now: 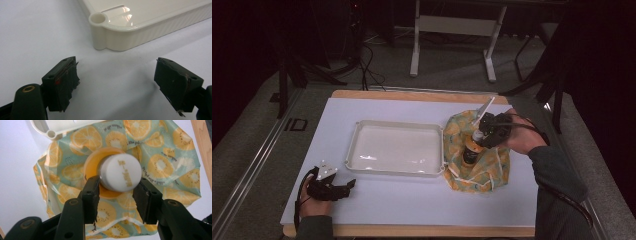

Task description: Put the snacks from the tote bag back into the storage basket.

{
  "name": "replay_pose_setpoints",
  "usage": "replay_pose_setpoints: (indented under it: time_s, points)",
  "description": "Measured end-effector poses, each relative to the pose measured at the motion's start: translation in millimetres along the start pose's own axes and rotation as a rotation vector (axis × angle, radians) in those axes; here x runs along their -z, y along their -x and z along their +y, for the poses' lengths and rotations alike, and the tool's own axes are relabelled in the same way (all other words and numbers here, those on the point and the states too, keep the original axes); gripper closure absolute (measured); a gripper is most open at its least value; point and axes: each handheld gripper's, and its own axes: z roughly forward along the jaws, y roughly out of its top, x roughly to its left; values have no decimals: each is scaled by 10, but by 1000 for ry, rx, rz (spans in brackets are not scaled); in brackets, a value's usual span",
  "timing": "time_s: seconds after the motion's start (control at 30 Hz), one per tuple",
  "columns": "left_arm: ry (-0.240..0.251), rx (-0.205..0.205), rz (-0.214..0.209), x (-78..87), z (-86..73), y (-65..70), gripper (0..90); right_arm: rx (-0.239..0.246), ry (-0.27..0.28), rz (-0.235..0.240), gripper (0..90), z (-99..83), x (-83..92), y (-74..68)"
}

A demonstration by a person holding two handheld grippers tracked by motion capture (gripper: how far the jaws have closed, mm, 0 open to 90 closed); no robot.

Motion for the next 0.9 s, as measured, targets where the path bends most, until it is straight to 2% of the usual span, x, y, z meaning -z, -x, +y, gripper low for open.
replay_pose_setpoints:
  time_s: [0.53,0.73,0.9]
  points:
    - [1,1,-2,1,0,-3,192,-1,-3,39,547,158,-17,63]
    - [1,1,-3,1,0,-3,191,-11,-22,60,556,180,-26,87]
    - [3,1,-4,2,-1,-3,192,-18,-62,65,573,209,-13,99]
